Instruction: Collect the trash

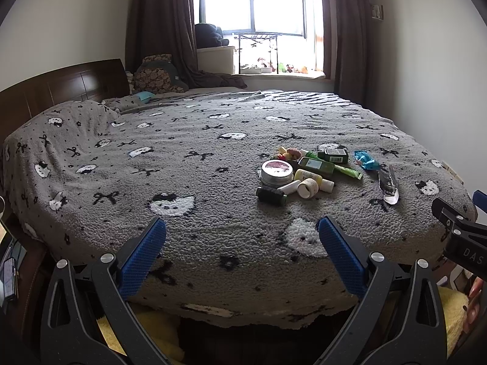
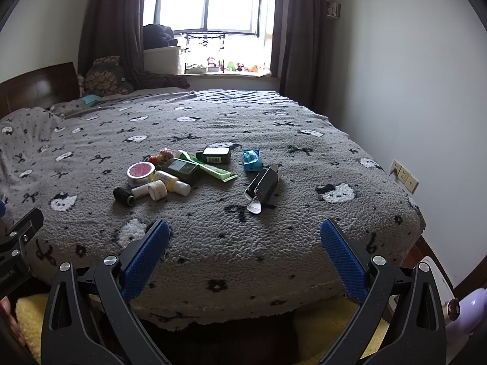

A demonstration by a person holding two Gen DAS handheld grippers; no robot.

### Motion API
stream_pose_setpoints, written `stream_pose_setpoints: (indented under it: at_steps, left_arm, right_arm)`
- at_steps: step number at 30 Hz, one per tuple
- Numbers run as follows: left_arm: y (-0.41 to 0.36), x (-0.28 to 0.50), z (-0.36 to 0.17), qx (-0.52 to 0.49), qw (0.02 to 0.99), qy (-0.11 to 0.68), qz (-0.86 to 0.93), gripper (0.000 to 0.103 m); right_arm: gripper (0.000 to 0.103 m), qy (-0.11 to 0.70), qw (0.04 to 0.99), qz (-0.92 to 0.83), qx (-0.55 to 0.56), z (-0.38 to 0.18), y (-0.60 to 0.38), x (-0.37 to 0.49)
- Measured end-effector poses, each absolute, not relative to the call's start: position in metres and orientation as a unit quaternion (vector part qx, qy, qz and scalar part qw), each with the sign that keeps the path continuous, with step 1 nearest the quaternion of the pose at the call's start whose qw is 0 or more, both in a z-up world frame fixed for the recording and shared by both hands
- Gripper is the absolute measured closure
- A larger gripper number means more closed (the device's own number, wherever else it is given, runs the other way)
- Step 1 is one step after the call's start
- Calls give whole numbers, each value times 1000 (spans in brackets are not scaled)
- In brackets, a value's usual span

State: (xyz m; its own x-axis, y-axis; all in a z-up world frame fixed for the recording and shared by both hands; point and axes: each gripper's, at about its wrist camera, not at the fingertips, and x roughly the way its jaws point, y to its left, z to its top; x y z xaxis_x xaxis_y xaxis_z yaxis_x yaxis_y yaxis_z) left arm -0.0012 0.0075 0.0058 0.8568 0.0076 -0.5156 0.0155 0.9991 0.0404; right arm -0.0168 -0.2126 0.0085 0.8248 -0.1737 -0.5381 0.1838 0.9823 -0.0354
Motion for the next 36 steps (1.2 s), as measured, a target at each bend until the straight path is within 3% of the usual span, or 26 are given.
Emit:
stream_pose_setpoints:
  at_steps: [36]
  left_arm:
    - [13,-1,3,18,963,270,-5,8]
  right_arm:
    - [3,278,956,-93,0,3,-214,-14]
